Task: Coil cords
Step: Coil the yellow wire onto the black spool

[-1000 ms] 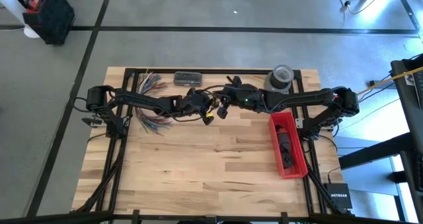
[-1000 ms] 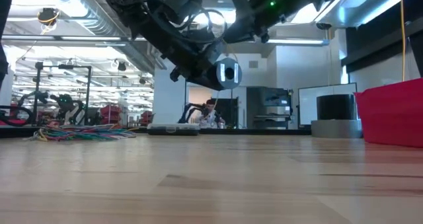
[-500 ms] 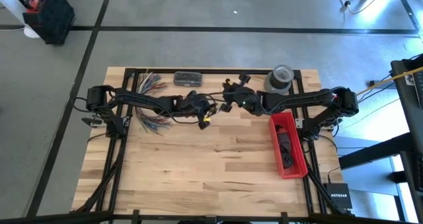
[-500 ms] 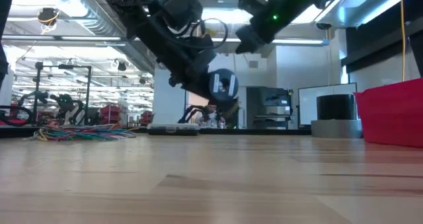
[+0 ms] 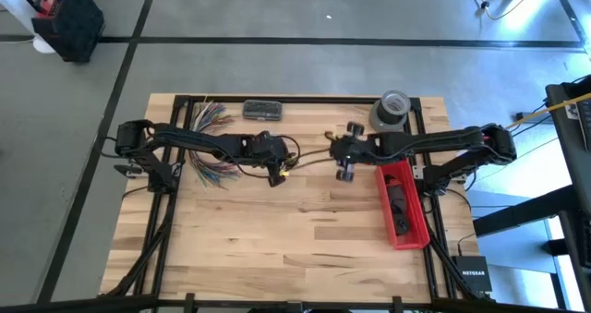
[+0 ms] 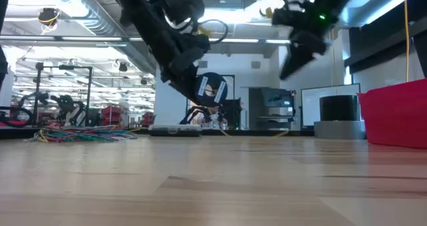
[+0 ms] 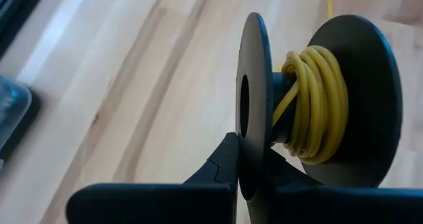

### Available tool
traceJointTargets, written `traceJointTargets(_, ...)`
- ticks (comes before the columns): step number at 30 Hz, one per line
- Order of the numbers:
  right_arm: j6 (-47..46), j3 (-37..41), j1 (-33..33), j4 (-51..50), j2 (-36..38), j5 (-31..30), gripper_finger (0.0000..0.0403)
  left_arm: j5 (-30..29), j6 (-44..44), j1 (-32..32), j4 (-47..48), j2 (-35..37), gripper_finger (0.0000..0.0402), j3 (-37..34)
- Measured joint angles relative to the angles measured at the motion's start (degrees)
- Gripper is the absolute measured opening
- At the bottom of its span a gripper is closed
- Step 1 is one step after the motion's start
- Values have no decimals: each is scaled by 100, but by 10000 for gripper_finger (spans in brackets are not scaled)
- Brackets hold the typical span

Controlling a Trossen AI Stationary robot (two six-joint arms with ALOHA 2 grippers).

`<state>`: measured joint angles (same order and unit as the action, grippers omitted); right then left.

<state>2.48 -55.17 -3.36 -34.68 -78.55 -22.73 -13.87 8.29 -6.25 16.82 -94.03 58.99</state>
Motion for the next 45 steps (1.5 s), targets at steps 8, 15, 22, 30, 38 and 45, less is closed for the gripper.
traceJointTargets(8, 76, 1700, 195, 3281, -145, 1060, 164, 2, 73, 190, 341, 71, 0, 113)
traceJointTargets(15, -236, 2039, 186, 4436, -865, 1582, 156, -1, 73, 176, 356, 71, 0, 117)
traceJointTargets(22, -555, 1787, 186, 4560, -1703, 1987, 134, 0, 75, 176, 357, 71, 0, 117)
traceJointTargets(30, -447, 1590, 188, 4472, -2080, 2000, 102, -2, 73, 171, 369, 71, 0, 117)
traceJointTargets(38, -58, 1575, 199, 4108, -2076, 1501, 8, -2, 73, 178, 371, 71, 0, 113)
traceJointTargets(45, -57, 1558, 175, 3419, -1660, 455, 5, -2, 56, 187, 323, 71, 0, 113)
